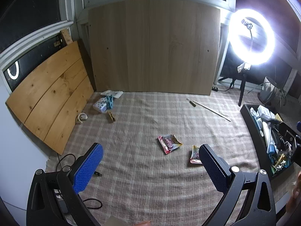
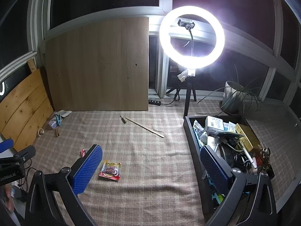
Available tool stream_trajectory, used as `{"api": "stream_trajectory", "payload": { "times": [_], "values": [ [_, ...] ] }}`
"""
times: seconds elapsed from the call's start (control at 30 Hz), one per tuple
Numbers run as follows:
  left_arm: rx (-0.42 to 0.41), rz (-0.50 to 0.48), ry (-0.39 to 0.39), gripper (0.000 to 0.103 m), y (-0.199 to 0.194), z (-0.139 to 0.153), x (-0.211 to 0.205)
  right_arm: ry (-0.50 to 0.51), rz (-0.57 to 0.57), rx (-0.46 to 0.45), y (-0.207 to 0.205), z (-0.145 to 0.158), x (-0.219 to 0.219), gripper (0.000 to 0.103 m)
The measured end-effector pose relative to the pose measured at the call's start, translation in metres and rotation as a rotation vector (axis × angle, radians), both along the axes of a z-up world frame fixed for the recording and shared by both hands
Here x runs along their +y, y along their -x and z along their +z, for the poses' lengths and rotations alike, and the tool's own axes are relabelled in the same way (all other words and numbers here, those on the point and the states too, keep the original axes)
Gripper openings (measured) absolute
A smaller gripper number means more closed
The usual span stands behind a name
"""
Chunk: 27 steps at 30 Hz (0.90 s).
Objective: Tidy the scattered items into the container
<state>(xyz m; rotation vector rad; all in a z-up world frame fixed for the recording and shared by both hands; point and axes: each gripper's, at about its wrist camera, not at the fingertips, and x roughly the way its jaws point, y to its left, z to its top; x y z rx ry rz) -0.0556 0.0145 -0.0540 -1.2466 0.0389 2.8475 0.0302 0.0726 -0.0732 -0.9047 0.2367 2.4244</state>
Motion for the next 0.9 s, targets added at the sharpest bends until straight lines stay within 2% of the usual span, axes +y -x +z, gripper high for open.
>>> {"api": "stream_trajectory", "payload": {
  "times": [0.5, 0.83, 0.9],
  "values": [
    [-0.049, 0.002, 0.008, 0.103, 0.021, -0.02, 0.001, 0.007, 0.015, -0.041, 0.018, -0.014, 0.006, 0.102],
    [-0.14, 0.004, -0.015, 0.103, 0.043, -0.062, -0.008, 0.132, 0.036, -0.113, 0.036, -0.061, 0.03, 0.102],
    [-0.16, -0.003, -0.016, 0.103, 0.049, -0.074, -0.008, 0.152, 0.046, -0.138, 0.042, -0.074, 0.032, 0.099]
  ]
}}
